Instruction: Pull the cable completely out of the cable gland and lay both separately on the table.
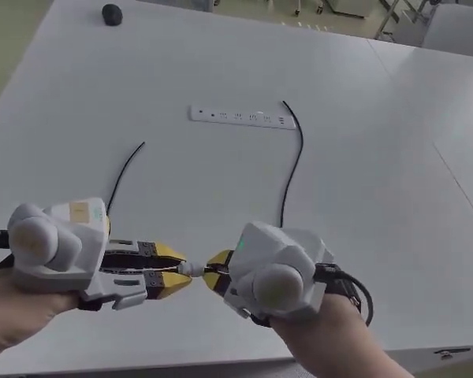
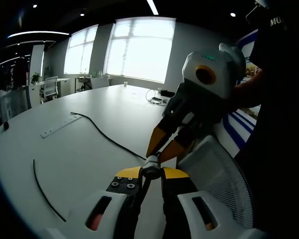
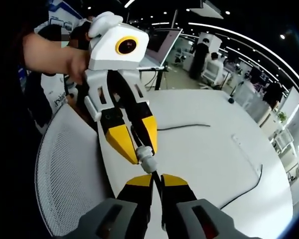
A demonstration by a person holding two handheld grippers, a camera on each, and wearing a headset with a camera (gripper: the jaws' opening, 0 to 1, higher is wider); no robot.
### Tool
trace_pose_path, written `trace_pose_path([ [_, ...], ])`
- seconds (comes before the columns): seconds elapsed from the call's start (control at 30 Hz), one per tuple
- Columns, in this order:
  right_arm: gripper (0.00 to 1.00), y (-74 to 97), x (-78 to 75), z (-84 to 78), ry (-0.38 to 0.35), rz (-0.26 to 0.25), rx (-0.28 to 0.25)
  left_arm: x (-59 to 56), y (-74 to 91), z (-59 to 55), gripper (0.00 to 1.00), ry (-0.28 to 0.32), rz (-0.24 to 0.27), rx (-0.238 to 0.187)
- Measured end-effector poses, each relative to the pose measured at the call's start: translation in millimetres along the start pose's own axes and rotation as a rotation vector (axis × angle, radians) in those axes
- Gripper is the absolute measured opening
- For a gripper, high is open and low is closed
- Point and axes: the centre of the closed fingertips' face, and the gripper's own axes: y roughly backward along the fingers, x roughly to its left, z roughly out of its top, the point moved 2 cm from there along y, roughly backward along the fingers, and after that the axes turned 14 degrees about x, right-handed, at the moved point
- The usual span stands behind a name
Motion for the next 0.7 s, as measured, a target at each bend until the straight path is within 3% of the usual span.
trace_pose_path([
  [0.4, 0.0, 0.0, -10.7, -10.0, -0.081, 0.008, -0.006, 4.2, 0.0, 3.8, 0.15, -0.005, 0.004, -0.007],
  [0.7, 0.0, -4.2, -15.4, -20.0, -0.205, 0.024, -0.01, 5.8, 0.0, 4.3, 0.15, -0.008, 0.012, -0.004],
])
